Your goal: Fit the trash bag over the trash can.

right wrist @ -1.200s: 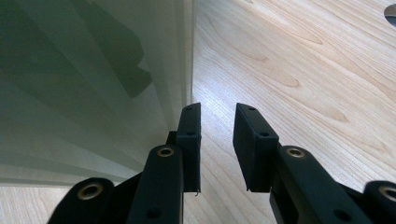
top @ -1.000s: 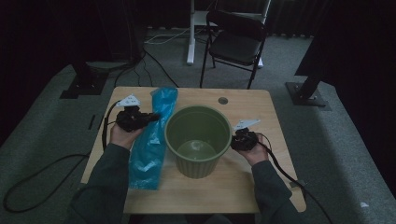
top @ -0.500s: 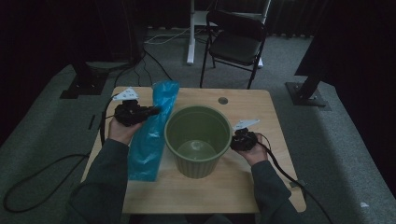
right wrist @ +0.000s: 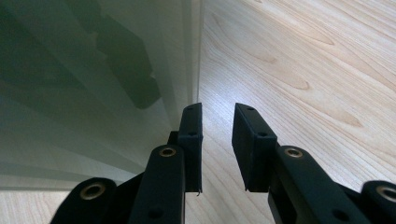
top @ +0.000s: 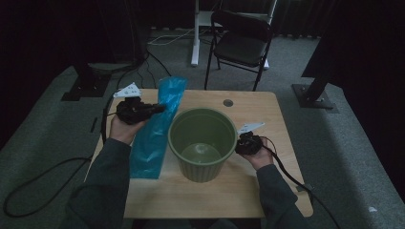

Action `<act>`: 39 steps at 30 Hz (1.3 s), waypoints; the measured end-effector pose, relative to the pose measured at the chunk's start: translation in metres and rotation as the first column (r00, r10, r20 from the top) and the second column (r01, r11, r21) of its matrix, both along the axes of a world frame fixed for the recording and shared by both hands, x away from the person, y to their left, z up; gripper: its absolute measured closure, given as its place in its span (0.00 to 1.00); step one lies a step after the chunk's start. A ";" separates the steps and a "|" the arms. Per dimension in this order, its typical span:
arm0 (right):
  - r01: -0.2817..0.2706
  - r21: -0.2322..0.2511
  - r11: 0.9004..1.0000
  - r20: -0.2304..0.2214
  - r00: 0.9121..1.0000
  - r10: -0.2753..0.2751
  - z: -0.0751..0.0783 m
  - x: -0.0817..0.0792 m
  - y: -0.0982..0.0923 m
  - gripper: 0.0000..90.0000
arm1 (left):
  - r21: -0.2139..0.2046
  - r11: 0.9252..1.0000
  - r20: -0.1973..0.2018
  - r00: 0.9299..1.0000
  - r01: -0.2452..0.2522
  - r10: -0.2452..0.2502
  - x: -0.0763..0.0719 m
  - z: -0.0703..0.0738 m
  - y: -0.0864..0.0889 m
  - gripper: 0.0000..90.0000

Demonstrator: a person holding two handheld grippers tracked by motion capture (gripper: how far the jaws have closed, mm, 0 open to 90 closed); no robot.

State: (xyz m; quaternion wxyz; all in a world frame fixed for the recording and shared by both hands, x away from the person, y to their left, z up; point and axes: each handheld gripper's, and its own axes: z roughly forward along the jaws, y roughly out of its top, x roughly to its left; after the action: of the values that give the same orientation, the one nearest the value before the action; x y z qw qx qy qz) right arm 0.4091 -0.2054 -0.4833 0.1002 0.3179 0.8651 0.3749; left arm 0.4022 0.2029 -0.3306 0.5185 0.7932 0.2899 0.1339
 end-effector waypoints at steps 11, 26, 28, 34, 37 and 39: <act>-0.018 -0.022 1.000 0.007 1.000 0.018 0.000 -0.001 0.008 0.82 | -0.011 0.999 0.018 0.999 0.038 -0.038 0.000 0.011 -0.010 0.99; -0.032 -0.022 0.999 0.008 0.999 0.032 0.000 -0.003 0.010 0.83 | -0.050 0.993 0.040 0.993 0.110 -0.108 -0.001 0.028 -0.038 0.99; -0.029 -0.020 0.999 0.009 1.000 0.029 0.000 -0.004 0.010 0.83 | -0.053 0.992 0.043 0.992 0.119 -0.116 -0.001 0.030 -0.043 0.99; -0.044 -0.024 0.999 0.010 0.999 0.044 0.000 -0.004 0.011 0.83 | -0.065 0.987 0.045 0.989 0.145 -0.143 -0.001 0.034 -0.053 0.99; -0.048 -0.023 0.999 0.010 0.999 0.048 -0.001 -0.004 0.012 0.83 | -0.072 0.985 0.051 0.987 0.156 -0.153 -0.002 0.037 -0.058 0.99; -0.048 -0.023 0.999 0.010 0.999 0.048 -0.001 -0.004 0.012 0.83 | -0.072 0.984 0.053 0.986 0.162 -0.159 -0.002 0.038 -0.062 0.99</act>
State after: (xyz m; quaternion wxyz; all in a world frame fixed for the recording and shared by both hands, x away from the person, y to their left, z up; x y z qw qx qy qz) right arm 0.4047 -0.1937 -0.4846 0.0992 0.2940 0.8761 0.3690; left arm 0.3999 0.1414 -0.2921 0.5642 0.7903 0.2177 0.0989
